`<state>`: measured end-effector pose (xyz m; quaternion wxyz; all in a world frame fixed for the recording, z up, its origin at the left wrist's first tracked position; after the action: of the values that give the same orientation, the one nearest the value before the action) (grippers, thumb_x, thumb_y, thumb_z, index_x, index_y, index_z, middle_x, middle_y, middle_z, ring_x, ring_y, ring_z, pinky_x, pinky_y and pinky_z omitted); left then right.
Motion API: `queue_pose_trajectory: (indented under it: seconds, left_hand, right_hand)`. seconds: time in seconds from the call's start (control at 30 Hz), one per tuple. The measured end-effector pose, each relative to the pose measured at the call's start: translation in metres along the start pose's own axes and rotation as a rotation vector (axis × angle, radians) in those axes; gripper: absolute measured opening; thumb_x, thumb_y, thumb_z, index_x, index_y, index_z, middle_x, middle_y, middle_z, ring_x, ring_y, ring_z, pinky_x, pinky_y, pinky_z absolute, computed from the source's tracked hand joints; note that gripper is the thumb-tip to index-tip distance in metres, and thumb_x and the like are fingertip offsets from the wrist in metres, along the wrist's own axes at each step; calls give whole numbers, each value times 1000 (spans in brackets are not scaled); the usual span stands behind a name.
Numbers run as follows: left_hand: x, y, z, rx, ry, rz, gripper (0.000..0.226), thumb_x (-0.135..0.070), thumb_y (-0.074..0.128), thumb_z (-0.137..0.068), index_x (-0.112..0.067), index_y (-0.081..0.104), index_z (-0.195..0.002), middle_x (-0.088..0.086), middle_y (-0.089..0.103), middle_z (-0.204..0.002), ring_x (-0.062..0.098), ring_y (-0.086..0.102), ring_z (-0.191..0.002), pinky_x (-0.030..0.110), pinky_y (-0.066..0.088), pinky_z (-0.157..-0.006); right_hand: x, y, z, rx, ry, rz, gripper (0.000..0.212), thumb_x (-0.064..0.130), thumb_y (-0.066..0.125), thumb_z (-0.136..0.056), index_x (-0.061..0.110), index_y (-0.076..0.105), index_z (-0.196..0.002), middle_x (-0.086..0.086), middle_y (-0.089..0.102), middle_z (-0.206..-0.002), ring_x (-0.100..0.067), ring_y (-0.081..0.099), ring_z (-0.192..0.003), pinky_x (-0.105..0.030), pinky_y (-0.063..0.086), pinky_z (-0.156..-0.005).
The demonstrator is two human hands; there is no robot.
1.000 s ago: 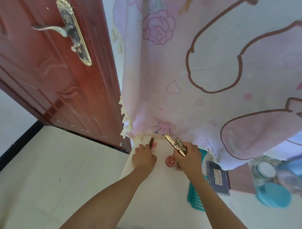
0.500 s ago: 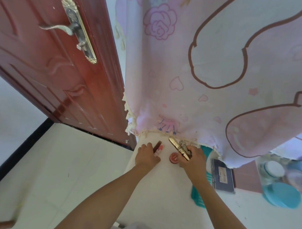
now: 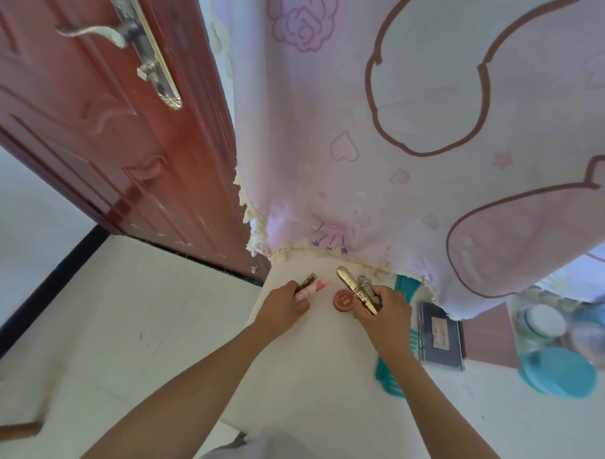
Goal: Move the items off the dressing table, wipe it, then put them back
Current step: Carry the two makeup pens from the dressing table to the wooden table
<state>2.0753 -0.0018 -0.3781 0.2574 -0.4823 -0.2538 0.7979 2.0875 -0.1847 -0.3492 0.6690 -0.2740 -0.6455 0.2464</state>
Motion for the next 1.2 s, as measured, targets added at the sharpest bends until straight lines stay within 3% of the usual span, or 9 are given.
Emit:
queue_pose_trajectory:
  seconds: [0.23, 0.33, 0.47, 0.53, 0.8, 0.87, 0.97, 1.07, 1.2]
  left_hand:
    - [6, -14, 16, -116, 24, 177, 31, -14, 46, -89, -17, 30, -63, -5, 33, -58, 12, 29, -52, 21, 22, -48]
    - [7, -26, 25, -148, 9, 326, 28, -10, 46, -88, -14, 32, -64, -6, 38, -57, 16, 33, -55, 23, 28, -52]
    - [14, -49, 47, -233, 9, 475, 19, -8, 47, -89, -8, 41, -71, 2, 43, -60, 15, 36, -52, 10, 31, -41]
    - [23, -61, 64, -297, 2, 498, 23, -10, 48, -89, -10, 42, -67, 3, 41, -58, 14, 37, -49, 11, 31, -40]
    - [91, -96, 161, -611, -217, 506, 24, -9, 45, -89, -11, 35, -67, 2, 32, -54, 9, 25, -45, 13, 24, -39]
    - [108, -102, 190, -696, -275, 485, 31, -6, 43, -88, -14, 28, -63, 12, 31, -56, 8, 22, -44, 13, 24, -39]
    - [137, -108, 229, -797, -356, 466, 35, -4, 43, -88, -15, 25, -60, -2, 28, -55, 12, 23, -49, 14, 27, -41]
    - [168, -115, 268, -869, -426, 472, 31, -6, 43, -90, -12, 30, -62, -1, 31, -58, 13, 25, -51, 15, 28, -43]
    - [211, -125, 338, -968, -499, 502, 24, -11, 43, -91, -9, 37, -67, 1, 34, -60, 13, 28, -51, 20, 25, -47]
  right_hand:
    - [0, -2, 3, 30, -9, -1, 18, 18, 71, -73, 6, 60, -80, -1, 50, -68, -19, 42, -74, -33, 30, -73]
    - [9, -4, 7, 31, -54, 6, 20, 22, 72, -74, 6, 60, -78, 5, 46, -63, -19, 42, -73, -35, 32, -73]
    - [29, 0, 15, 17, -152, 10, 18, 18, 72, -73, 6, 59, -71, 13, 35, -55, -22, 43, -66, -36, 36, -69]
    - [42, 8, 18, 39, -211, 16, 13, 15, 71, -72, 9, 59, -69, 13, 36, -54, -22, 42, -65, -27, 29, -65]
    - [117, 68, 59, 213, -509, -103, 17, 5, 75, -63, 7, 61, -71, 12, 43, -53, -27, 47, -63, -29, 27, -63]
    - [139, 81, 78, 292, -567, -135, 20, 4, 74, -62, 13, 56, -64, 6, 52, -56, -31, 50, -63, -32, 36, -63]
    - [170, 96, 112, 367, -640, -183, 30, 14, 67, -63, 28, 42, -53, 10, 56, -57, -26, 43, -59, -33, 39, -63]
    - [200, 109, 149, 369, -745, -180, 16, 3, 74, -59, 8, 60, -61, -6, 67, -62, -31, 51, -58, -40, 46, -66]
    - [237, 131, 220, 402, -977, -175, 26, -4, 82, -50, -3, 64, -68, -10, 73, -73, -33, 61, -56, -40, 50, -61]
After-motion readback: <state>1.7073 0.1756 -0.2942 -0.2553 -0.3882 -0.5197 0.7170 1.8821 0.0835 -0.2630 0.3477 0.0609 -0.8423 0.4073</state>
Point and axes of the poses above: each hand's wrist, its own z-axis away from the middle knuckle, its own y-axis out of the palm, x = y × z, the point moved 2 cm from there along -z, towards the middle knuckle
